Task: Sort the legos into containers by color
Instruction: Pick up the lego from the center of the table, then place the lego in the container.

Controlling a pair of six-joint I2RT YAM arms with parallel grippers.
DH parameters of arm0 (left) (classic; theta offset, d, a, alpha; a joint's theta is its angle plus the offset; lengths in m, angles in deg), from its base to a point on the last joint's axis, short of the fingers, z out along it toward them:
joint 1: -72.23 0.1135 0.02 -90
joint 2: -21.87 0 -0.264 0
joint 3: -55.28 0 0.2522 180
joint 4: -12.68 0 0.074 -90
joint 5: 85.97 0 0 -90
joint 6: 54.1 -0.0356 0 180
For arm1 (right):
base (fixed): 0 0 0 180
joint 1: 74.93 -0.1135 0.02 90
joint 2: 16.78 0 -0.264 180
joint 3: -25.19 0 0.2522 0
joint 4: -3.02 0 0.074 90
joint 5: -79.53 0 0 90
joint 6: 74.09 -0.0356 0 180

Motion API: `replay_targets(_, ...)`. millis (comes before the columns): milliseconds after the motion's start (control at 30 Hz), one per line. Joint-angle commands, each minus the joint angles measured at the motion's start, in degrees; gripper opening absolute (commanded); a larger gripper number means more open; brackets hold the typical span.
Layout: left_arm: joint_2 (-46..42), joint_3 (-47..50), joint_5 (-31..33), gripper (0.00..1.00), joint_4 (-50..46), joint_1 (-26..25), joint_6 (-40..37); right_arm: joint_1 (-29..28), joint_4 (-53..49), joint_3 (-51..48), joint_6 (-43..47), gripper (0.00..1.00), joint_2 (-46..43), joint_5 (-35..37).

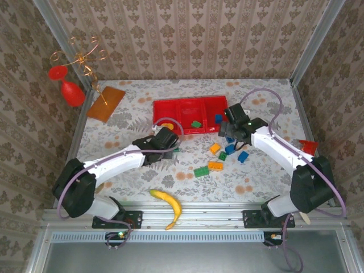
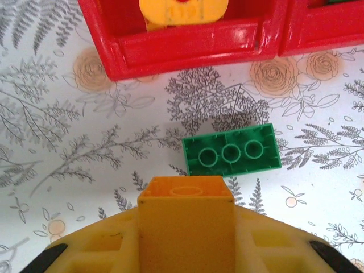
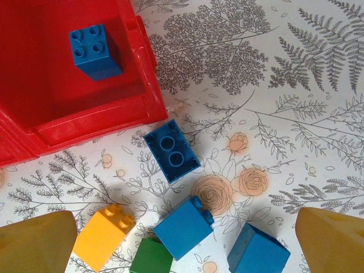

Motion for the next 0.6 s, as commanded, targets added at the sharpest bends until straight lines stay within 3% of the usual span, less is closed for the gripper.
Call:
replay_targets(0, 1.5, -4.92, 1.08, 0.18, 1.44, 2.27, -5.94, 0.19, 0.63, -1.35, -1.71, 1.0, -2.3, 0.96)
replay_targets(267, 7.55, -12.24, -5.39, 0.17, 4.86, 8.28, -12.0, -0.97, 0.8, -5.46, -4.28, 1.0, -7.06, -0.24)
replay_targets(567, 15.32, -18.85, -8.15, 0.2, 6.84, 13.74, -15.95, -6.99, -0.42, -7.97, -6.76, 1.0, -8.62, 2.04)
